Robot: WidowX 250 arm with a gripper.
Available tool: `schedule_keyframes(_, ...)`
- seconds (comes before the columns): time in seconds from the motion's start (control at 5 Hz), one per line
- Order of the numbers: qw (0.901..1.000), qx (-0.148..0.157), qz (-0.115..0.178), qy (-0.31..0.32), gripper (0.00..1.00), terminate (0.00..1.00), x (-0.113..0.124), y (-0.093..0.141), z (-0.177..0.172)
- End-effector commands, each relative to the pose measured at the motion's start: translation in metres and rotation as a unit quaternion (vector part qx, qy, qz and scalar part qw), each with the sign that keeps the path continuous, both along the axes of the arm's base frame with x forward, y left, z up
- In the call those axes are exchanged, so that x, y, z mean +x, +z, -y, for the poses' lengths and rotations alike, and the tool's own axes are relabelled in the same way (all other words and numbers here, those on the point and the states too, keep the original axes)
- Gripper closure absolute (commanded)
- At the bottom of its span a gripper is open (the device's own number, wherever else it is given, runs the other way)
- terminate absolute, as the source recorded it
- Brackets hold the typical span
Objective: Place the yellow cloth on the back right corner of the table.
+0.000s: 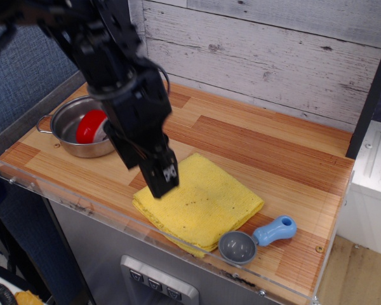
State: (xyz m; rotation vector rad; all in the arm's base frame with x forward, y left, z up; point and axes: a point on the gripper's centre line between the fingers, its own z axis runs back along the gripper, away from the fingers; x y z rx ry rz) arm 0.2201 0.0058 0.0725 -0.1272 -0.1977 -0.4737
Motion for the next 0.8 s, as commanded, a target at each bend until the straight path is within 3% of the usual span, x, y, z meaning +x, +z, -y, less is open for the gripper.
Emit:
schedule_keyframes(0.0,0.9992,0.023,0.009,-0.032,0.0,0.0,0.003,-0.023,0.01)
schedule_keyframes(0.6,0.9992,0.034,0.019,-0.007,0.0,0.0,0.036,-0.047,0.017)
